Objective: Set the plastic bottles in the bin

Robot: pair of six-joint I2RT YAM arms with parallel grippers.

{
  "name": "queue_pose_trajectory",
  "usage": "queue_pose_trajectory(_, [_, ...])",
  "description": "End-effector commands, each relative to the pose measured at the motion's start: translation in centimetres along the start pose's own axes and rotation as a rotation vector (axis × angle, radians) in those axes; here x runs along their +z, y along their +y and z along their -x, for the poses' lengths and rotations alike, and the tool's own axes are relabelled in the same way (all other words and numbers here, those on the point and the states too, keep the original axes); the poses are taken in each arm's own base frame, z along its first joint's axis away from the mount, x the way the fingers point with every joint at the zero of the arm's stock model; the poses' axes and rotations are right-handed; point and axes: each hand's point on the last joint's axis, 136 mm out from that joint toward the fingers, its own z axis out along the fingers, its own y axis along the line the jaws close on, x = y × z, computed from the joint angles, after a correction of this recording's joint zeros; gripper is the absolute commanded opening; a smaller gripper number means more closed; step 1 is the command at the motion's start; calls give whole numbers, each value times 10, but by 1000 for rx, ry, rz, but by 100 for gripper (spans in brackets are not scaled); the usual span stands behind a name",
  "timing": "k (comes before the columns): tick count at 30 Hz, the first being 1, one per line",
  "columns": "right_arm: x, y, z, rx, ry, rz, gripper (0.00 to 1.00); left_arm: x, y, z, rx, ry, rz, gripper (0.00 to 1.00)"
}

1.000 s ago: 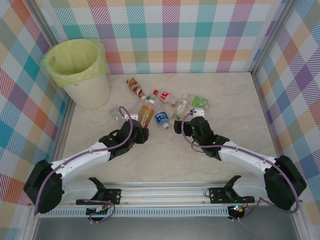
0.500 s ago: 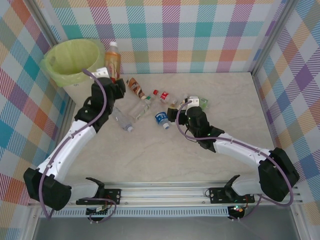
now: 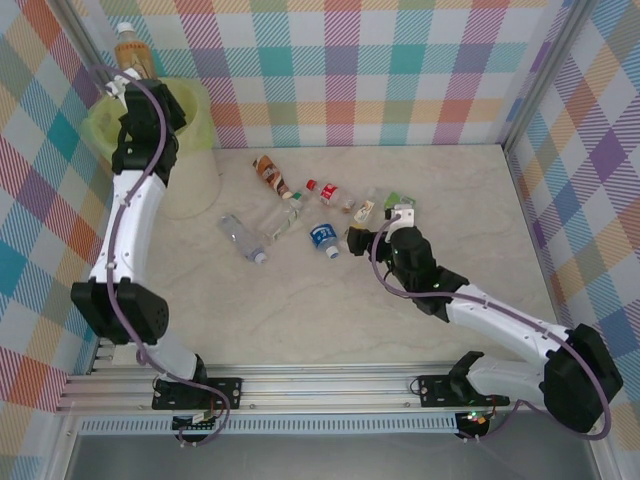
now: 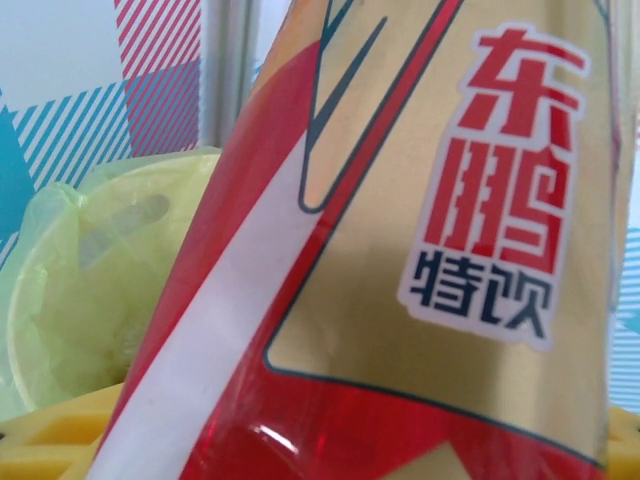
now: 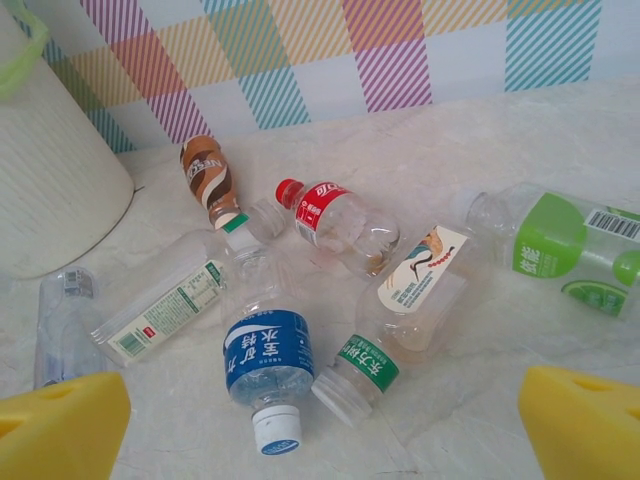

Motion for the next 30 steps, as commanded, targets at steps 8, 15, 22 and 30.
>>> queue_pose_trajectory(8, [-17,-16,-5,-14,-14,-43,100,26,4,-20,37,197,133,100])
queue_pose_trajectory(15, [-15,-20,-9,-16,-13,-57,100,7,2,-8,2,132,57,100])
queue_pose_trajectory(22, [-5,-15,-7,-26,-2,-52,100,-44,14,-33,-75,80,-71,100])
queue_pose_trajectory(30, [13,3,-2,-44,25,-7,100,-105,31,-103,-189,180,-173,100])
